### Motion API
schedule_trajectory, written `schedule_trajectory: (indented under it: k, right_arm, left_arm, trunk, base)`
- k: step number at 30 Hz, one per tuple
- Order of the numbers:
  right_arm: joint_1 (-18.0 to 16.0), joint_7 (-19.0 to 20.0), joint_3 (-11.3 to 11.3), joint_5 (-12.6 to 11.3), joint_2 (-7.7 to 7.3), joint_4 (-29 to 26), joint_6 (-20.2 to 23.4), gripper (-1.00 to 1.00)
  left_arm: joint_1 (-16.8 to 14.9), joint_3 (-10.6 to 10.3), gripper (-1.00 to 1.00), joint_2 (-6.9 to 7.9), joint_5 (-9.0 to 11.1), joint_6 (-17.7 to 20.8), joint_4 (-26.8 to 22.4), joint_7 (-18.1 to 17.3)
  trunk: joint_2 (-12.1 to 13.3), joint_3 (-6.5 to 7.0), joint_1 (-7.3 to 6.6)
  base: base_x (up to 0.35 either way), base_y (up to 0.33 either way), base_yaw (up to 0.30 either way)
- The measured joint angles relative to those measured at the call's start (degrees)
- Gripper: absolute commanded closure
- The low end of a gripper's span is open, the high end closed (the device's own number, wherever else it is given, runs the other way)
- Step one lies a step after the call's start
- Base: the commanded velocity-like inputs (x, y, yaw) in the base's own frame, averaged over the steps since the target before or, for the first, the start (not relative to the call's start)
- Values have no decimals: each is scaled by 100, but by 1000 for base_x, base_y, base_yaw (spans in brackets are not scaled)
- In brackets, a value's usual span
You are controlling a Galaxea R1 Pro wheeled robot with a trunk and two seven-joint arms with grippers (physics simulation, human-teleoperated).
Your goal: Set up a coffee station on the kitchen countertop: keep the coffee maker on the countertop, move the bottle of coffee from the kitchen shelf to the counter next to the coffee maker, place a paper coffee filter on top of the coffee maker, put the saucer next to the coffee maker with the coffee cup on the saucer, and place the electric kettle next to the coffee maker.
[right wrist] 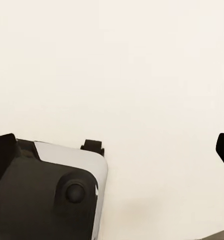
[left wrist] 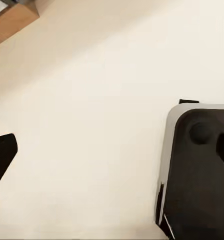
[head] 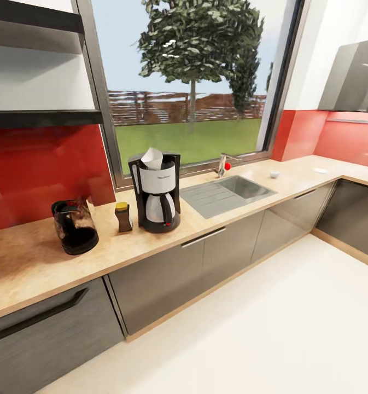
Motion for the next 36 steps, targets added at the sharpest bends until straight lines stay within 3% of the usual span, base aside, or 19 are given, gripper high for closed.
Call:
schedule_trajectory:
  k: [1, 3, 5, 9, 12, 24, 36]
  right_arm:
    - [0, 7, -195, 3, -4, -19, 1, -100]
    - [1, 13, -261, 3, -1, -23, 1, -100]
    - [1, 13, -276, 0, 4, -27, 1, -100]
    - [1, 9, -310, -8, 45, -56, 1, -100]
    - [1, 8, -321, -6, 50, -59, 1, -100]
    - [1, -1, -320, -4, 57, -27, -15, -100]
    - [2, 3, -321, -5, 57, -28, -15, -100]
  left_arm:
    - [-2, 97, -100, 10, 190, 42, 405, 22]
    - [-11, 117, -100, -2, 234, 157, 646, 26]
    - [-14, 120, -100, -17, 242, 263, 728, 26]
    - [-22, 108, -100, -58, 236, 904, 851, 30]
    - [-26, 106, -100, -63, 231, 1037, 851, 28]
    - [-33, 111, -100, -91, 263, 1078, 800, 10]
    - [-30, 132, -100, -91, 265, 1050, 801, 8]
  trunk:
    - [0, -1, 0]
    - [0, 0, 0]
    - [0, 0, 0]
    - [0, 0, 0]
    - [0, 0, 0]
    - [-1, 0, -2]
    - [-1, 0, -2]
  base:
    - [0, 0, 0]
    - [0, 0, 0]
    - [0, 0, 0]
    - [0, 0, 0]
    - [0, 0, 0]
    - [140, -179, -12]
    - [194, -223, -231]
